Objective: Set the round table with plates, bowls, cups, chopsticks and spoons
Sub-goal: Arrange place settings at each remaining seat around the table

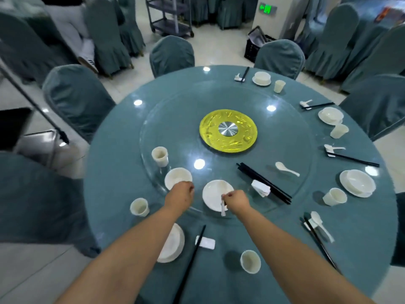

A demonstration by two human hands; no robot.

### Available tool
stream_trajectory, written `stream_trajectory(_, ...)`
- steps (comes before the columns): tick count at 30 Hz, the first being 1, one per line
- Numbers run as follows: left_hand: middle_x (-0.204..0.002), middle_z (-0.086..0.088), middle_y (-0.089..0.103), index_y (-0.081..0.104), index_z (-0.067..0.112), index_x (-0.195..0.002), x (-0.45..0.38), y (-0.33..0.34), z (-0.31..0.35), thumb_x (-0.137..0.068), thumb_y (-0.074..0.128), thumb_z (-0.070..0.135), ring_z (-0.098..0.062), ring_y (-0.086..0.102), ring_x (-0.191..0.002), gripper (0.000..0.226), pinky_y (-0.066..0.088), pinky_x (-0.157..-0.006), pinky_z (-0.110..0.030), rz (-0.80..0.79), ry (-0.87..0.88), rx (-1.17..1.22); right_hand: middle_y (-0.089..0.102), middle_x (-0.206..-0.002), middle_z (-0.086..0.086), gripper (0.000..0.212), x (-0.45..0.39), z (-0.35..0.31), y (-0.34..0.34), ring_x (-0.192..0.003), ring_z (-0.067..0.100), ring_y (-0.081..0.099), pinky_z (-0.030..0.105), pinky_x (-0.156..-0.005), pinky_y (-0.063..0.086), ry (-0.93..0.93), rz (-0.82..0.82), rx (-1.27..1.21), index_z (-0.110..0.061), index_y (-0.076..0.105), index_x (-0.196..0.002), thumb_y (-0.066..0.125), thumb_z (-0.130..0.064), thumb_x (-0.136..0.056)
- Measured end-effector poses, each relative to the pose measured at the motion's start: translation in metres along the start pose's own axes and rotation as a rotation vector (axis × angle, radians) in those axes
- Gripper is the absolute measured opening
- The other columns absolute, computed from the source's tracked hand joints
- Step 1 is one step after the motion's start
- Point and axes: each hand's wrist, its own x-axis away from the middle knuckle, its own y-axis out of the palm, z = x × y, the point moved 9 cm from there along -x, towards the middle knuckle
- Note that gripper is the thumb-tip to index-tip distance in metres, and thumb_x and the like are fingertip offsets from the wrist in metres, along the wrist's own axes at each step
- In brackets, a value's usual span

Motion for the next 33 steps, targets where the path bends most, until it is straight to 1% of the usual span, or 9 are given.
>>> stream_trajectory(2,-0.103,-0.009,0.070,0.070,0.014,-0.101,0.022,-0.004,-0.020,-0.094,0.049,0.022,-0.032,0.063,-0.097,0.023,0.053,-0.083,-0.040,-0.002,-0.027,0.006,0.061,-0.077,0.015,0.023,0.016,0.008,0.034,-0.071,0.025,0.054,0.028,-0.062,0.043,0.040,-0.041,-0.030,-0.002,0.069,-0.078,0.058,-0.016,-0.092)
stream_trajectory(7,-0.099,-0.004,0.068,0.067,0.014,-0.098,0.061,0.000,-0.066,-0.094,0.049,0.021,-0.024,0.063,-0.091,0.020,0.053,-0.079,-0.038,0.020,-0.090,0.032,0.057,-0.071,0.011,0.029,0.043,0.037,0.087,-0.067,0.025,0.051,0.030,-0.063,0.040,0.142,-0.070,-0.032,-0.009,0.056,-0.061,0.053,-0.011,-0.090)
stream_trajectory(11,-0.101,0.000,0.066,0.067,0.016,-0.100,0.085,0.019,-0.090,-0.095,0.049,0.023,-0.020,0.061,-0.092,0.020,0.052,-0.080,-0.038,0.005,-0.103,0.053,0.059,-0.077,0.011,0.025,0.057,0.074,0.117,-0.074,0.026,0.055,0.029,-0.066,0.041,0.265,-0.095,-0.071,-0.008,0.055,-0.066,0.051,-0.009,-0.091)
stream_trajectory(14,-0.102,-0.001,0.066,0.068,0.015,-0.101,0.095,0.033,-0.100,-0.095,0.051,0.023,-0.020,0.061,-0.094,0.019,0.049,-0.080,-0.031,0.018,-0.092,0.087,0.060,-0.085,0.015,0.020,0.063,0.100,0.132,-0.078,0.026,0.056,0.029,-0.068,0.041,0.330,-0.084,-0.101,-0.004,0.059,-0.080,0.056,-0.019,-0.092)
stream_trajectory(16,-0.104,-0.002,0.066,0.068,0.015,-0.104,0.101,0.042,-0.108,-0.095,0.052,0.023,-0.020,0.061,-0.097,0.020,0.045,-0.081,-0.028,0.019,-0.097,0.098,0.061,-0.087,0.015,0.029,0.066,0.116,0.144,-0.080,0.027,0.057,0.031,-0.071,0.044,0.361,-0.092,-0.071,-0.003,0.061,-0.088,0.054,-0.031,-0.094)
stream_trajectory(18,-0.108,-0.002,0.066,0.068,0.016,-0.108,0.106,0.049,-0.112,-0.095,0.052,0.024,-0.021,0.061,-0.101,0.022,0.046,-0.085,-0.029,0.009,-0.101,0.106,0.061,-0.087,0.016,0.037,0.069,0.128,0.151,-0.078,0.028,0.056,0.032,-0.071,0.045,0.392,-0.100,-0.064,-0.003,0.060,-0.086,0.050,-0.037,-0.096)
stream_trajectory(24,-0.115,-0.002,0.068,0.069,0.015,-0.112,0.118,0.059,-0.121,-0.093,0.053,0.021,-0.020,0.059,-0.109,0.025,0.045,-0.095,-0.030,0.027,-0.068,0.109,0.057,-0.080,0.017,0.029,0.068,0.146,0.164,-0.076,0.028,0.053,0.030,-0.067,0.038,0.466,-0.055,-0.152,-0.006,0.050,-0.063,0.053,-0.014,-0.091)
stream_trajectory(29,-0.117,-0.003,0.067,0.070,0.013,-0.113,0.123,0.060,-0.131,-0.093,0.054,0.019,-0.020,0.057,-0.113,0.026,0.041,-0.099,-0.028,0.038,-0.062,0.106,0.052,-0.069,0.014,0.024,0.066,0.150,0.169,-0.065,0.027,0.049,0.029,-0.056,0.035,0.507,-0.036,-0.230,-0.004,0.048,-0.065,0.056,-0.008,-0.087)
stream_trajectory(33,-0.118,-0.004,0.066,0.069,0.012,-0.114,0.124,0.057,-0.132,-0.094,0.054,0.019,-0.020,0.056,-0.114,0.026,0.037,-0.100,-0.025,0.041,-0.060,0.107,0.054,-0.073,0.015,0.022,0.066,0.149,0.169,-0.073,0.029,0.053,0.032,-0.066,0.039,0.511,-0.030,-0.245,-0.002,0.051,-0.069,0.057,-0.010,-0.088)
